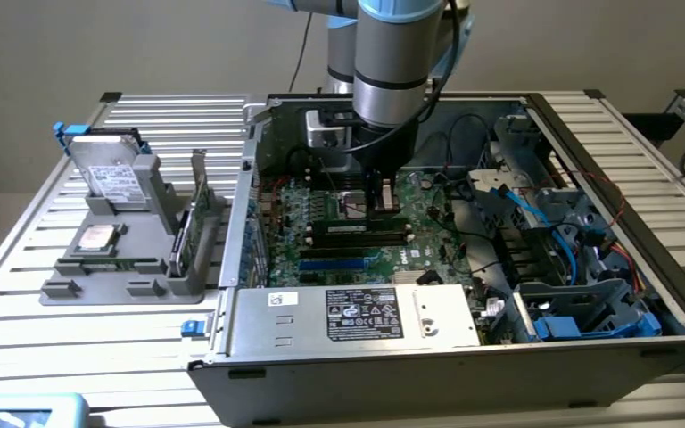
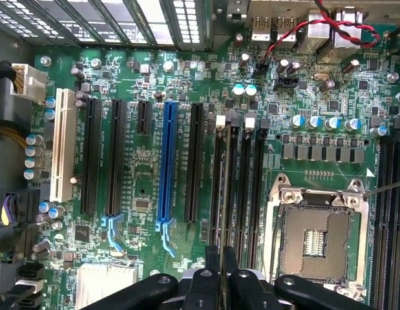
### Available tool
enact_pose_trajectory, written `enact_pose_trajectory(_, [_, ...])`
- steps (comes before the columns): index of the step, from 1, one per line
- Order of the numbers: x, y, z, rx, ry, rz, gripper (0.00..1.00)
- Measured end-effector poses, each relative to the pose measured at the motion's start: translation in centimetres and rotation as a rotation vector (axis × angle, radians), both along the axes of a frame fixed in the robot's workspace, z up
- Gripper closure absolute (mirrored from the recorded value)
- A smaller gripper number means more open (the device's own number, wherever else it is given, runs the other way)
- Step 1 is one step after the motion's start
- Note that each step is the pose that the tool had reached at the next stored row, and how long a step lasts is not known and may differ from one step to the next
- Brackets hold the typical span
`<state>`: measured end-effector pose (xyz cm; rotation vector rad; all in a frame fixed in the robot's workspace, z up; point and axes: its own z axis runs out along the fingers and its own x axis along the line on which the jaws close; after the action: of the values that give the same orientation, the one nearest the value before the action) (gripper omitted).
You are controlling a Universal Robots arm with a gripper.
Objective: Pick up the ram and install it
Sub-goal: 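Insert the ram into the slot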
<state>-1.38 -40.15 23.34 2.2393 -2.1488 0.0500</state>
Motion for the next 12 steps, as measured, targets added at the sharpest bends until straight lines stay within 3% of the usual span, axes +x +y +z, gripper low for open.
enact_pose_trajectory(12, [0.0,0.0,-0.18,-0.0056,-0.0021,-0.009,0.86])
